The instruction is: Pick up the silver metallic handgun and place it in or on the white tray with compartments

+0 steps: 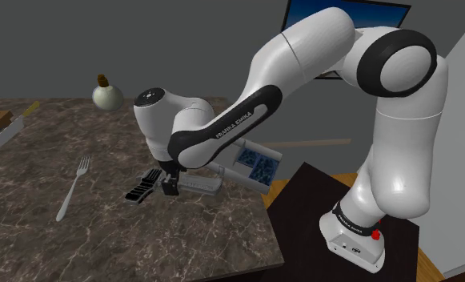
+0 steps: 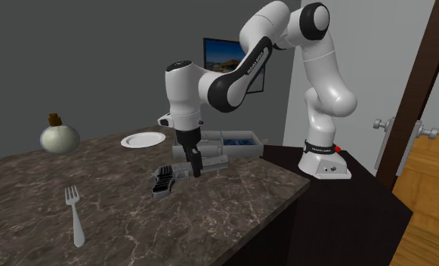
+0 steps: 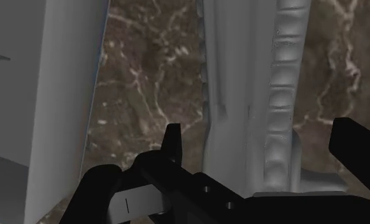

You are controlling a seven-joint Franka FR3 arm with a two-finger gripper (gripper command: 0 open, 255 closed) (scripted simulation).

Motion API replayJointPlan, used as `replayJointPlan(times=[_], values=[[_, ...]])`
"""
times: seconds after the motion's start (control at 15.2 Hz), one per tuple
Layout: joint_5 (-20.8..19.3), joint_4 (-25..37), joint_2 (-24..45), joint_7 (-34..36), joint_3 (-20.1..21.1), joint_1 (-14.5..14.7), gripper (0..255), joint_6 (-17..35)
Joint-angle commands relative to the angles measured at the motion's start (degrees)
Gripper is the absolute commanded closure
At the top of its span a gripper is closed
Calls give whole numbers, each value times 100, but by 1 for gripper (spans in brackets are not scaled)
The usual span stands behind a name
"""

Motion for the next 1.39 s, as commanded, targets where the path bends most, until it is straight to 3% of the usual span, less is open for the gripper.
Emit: replayJointPlan(times=[0.0, 0.4, 0.46, 1.06, 1.32], values=[[-14, -25, 17, 1, -9, -5, 0, 45], [-14, -24, 17, 1, -9, -5, 0, 44], [-14, -24, 17, 1, -9, -5, 255, 44], [-14, -24, 18, 1, -10, -5, 255, 45], [89, 51, -161, -81, 38, -36, 255, -191]])
